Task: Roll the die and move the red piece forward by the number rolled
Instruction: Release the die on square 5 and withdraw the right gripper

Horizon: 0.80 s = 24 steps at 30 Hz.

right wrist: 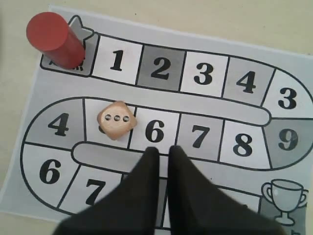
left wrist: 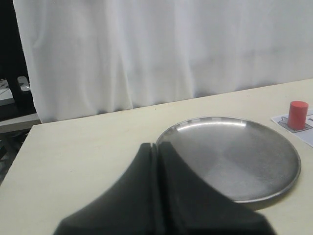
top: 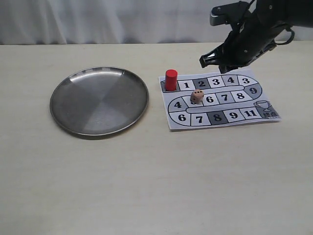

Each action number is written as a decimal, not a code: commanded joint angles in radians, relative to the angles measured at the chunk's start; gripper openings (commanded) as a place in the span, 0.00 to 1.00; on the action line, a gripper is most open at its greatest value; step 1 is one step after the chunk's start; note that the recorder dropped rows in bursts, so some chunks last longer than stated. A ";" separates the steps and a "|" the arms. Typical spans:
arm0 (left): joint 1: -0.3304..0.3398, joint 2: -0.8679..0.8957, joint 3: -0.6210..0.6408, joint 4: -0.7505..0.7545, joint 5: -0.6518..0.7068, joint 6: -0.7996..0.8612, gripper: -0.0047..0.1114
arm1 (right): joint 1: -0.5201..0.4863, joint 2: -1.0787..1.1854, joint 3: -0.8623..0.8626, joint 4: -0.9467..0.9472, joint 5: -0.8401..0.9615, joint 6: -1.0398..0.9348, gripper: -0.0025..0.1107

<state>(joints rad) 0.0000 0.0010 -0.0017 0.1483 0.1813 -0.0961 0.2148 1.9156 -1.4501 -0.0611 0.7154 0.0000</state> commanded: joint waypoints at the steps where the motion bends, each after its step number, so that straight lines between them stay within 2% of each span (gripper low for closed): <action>1: -0.001 -0.001 0.002 -0.004 -0.008 -0.002 0.04 | -0.003 -0.008 0.061 0.021 -0.052 -0.012 0.07; 8: -0.001 -0.001 0.002 -0.004 -0.008 -0.002 0.04 | -0.003 -0.008 0.285 0.103 -0.391 -0.014 0.07; 15: -0.001 -0.001 0.002 -0.004 -0.008 -0.002 0.04 | -0.003 -0.008 0.467 0.099 -0.689 -0.014 0.07; 24: -0.001 -0.001 0.002 -0.004 -0.008 -0.002 0.04 | 0.065 0.061 0.502 0.023 -0.843 -0.015 0.07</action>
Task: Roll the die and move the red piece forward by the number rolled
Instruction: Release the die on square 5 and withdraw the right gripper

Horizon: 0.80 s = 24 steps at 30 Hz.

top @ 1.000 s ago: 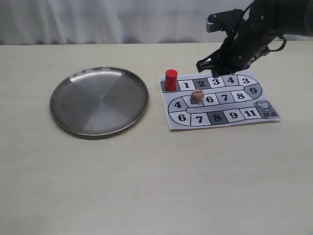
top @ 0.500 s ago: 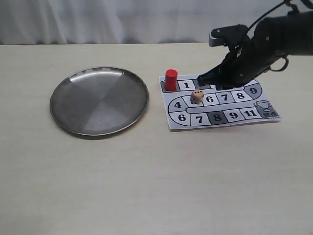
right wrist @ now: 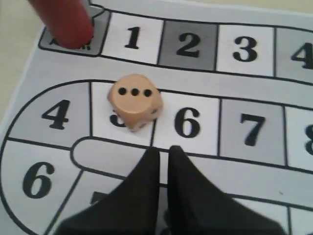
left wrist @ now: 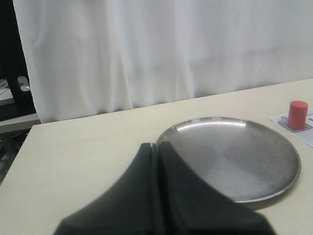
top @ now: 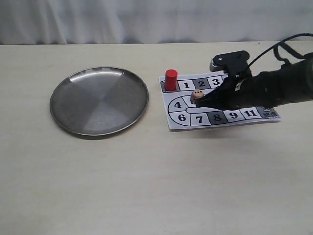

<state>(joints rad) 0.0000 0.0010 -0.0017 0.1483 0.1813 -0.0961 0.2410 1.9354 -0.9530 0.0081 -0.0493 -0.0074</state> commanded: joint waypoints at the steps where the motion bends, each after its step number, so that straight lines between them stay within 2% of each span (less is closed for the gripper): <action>1: -0.001 -0.001 0.002 -0.004 -0.008 -0.002 0.04 | 0.043 0.056 0.001 -0.046 -0.088 -0.008 0.07; 24: -0.001 -0.001 0.002 -0.004 -0.008 -0.002 0.04 | 0.041 0.130 -0.014 -0.046 -0.139 -0.008 0.07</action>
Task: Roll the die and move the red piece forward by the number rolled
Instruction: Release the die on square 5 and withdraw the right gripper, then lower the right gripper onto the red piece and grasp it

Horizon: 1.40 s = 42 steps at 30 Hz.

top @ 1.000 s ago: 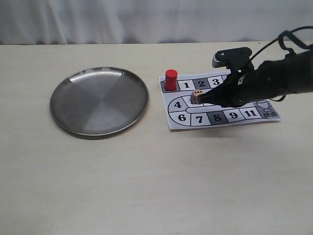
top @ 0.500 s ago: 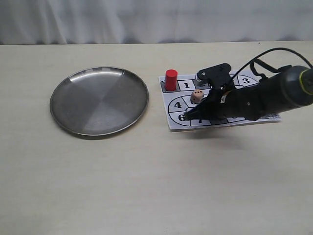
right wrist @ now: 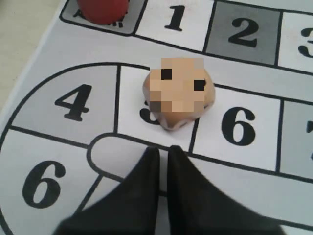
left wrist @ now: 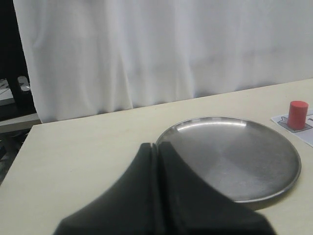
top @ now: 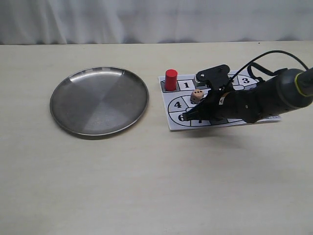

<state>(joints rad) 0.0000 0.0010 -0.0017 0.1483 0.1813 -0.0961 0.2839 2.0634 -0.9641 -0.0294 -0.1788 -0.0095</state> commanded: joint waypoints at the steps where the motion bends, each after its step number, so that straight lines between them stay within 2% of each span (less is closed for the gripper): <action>1: -0.001 -0.001 0.002 -0.004 -0.008 -0.002 0.04 | -0.002 0.002 -0.003 -0.008 -0.010 -0.006 0.07; 25: -0.001 -0.001 0.002 -0.004 -0.008 -0.002 0.04 | -0.002 0.002 -0.003 -0.008 -0.010 -0.006 0.07; 34: -0.001 -0.001 0.002 -0.004 -0.008 -0.002 0.04 | -0.002 -0.170 -0.006 -0.008 0.028 -0.006 0.07; 37: -0.001 -0.001 0.002 -0.004 -0.008 -0.002 0.04 | -0.002 -0.248 -0.052 0.009 0.089 -0.004 0.07; 42: -0.001 -0.001 0.002 -0.004 -0.008 -0.002 0.04 | -0.002 -0.286 -0.243 0.022 0.376 -0.004 0.10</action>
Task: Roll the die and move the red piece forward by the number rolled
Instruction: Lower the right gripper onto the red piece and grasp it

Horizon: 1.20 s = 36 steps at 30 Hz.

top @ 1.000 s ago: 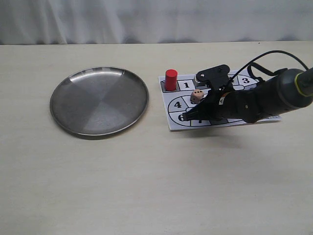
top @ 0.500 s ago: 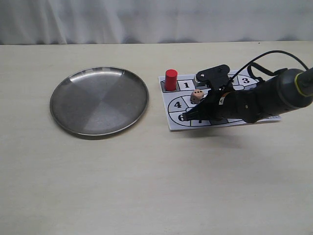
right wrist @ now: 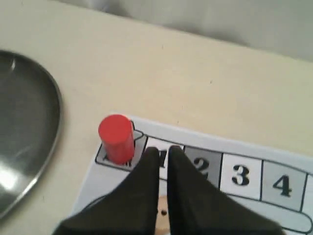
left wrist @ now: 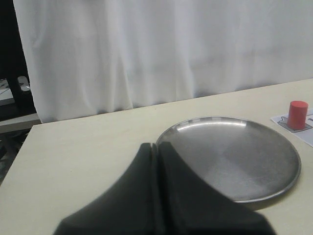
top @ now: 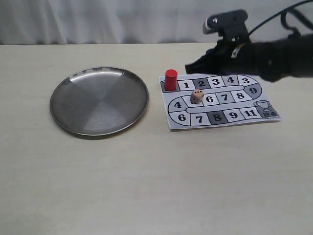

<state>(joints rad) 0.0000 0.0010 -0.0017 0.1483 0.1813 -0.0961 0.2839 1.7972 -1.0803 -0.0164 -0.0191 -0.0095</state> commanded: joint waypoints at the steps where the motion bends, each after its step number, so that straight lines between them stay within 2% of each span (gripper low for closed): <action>1: -0.001 -0.001 0.002 -0.004 -0.008 -0.002 0.04 | -0.002 -0.011 -0.159 0.009 0.260 -0.002 0.13; 4: -0.001 -0.001 0.002 -0.004 -0.008 -0.002 0.04 | 0.004 0.030 -0.249 0.009 0.359 0.009 0.29; 5: -0.001 -0.001 0.002 -0.004 -0.008 -0.002 0.04 | 0.016 0.071 -0.297 0.009 0.396 0.009 0.42; 6: -0.001 -0.001 0.002 -0.004 -0.008 -0.002 0.04 | 0.024 0.089 -0.316 0.009 0.398 0.009 0.47; 7: -0.001 -0.001 0.002 -0.004 -0.008 -0.002 0.04 | 0.043 0.138 -0.351 0.016 0.396 0.009 0.57; 9: -0.001 -0.001 0.002 -0.004 -0.008 -0.002 0.04 | 0.063 0.214 -0.399 0.040 0.383 0.009 0.69; 18: -0.001 -0.001 0.002 -0.004 -0.008 -0.002 0.04 | 0.062 0.462 -0.603 0.040 0.381 0.000 0.70; 19: -0.001 -0.001 0.002 -0.004 -0.008 -0.002 0.04 | 0.062 0.479 -0.613 0.040 0.381 0.000 0.70; 21: -0.001 -0.001 0.002 -0.004 -0.008 -0.002 0.04 | 0.062 0.510 -0.618 0.040 0.348 0.000 0.64; 27: -0.001 -0.001 0.002 -0.004 -0.008 -0.002 0.04 | 0.062 0.524 -0.618 0.040 0.333 0.000 0.30; 32: -0.001 -0.001 0.002 -0.004 -0.008 -0.002 0.04 | 0.062 0.512 -0.618 0.040 0.342 0.000 0.10; 34: -0.001 -0.001 0.002 -0.004 -0.008 -0.002 0.04 | 0.062 0.486 -0.618 0.040 0.346 0.003 0.06; 36: -0.001 -0.001 0.002 -0.004 -0.008 -0.002 0.04 | 0.062 0.450 -0.618 0.038 0.361 0.003 0.06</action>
<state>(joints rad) 0.0000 0.0010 -0.0017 0.1483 0.1813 -0.0961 0.3511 2.3060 -1.6911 0.0209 0.3371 0.0000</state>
